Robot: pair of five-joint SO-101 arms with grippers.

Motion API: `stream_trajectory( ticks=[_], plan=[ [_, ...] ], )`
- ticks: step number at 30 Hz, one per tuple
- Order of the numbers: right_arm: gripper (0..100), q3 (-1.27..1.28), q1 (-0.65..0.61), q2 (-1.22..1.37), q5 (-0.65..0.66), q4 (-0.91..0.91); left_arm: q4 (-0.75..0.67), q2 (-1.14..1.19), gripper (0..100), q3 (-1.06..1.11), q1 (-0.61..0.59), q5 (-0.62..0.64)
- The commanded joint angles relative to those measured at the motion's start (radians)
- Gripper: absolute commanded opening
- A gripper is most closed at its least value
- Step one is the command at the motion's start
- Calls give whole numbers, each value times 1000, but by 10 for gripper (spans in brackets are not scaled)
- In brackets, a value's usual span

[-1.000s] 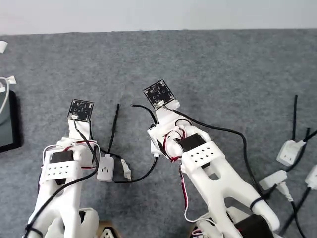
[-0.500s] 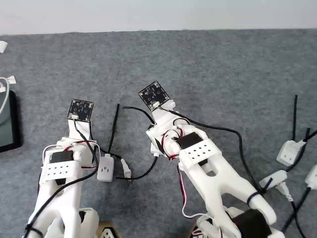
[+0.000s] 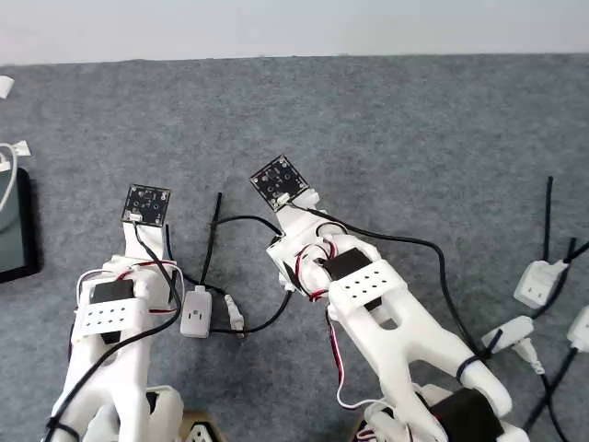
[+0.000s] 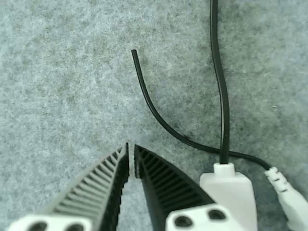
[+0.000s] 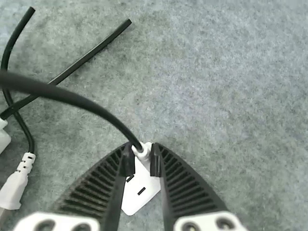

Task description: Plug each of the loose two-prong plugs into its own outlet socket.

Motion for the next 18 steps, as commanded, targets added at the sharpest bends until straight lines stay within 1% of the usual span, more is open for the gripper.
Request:
stream_trajectory(
  ticks=[1, 7, 9, 12, 18],
  plan=[
    [8, 28, -12, 15, -2, 21, -15, 5, 16, -50, -5, -14],
    [8, 21, -16, -8, -5, 35, -17, 8, 16, -51, -3, -14],
    [8, 20, -10, -56, -25, 42, -18, 8, 16, -51, -3, -14],
    [8, 20, 18, -182, -31, 140, -20, 8, 16, -51, -3, -14],
    [8, 20, 35, -441, -38, 374, -21, 9, 16, -53, -3, -14]
  ],
)
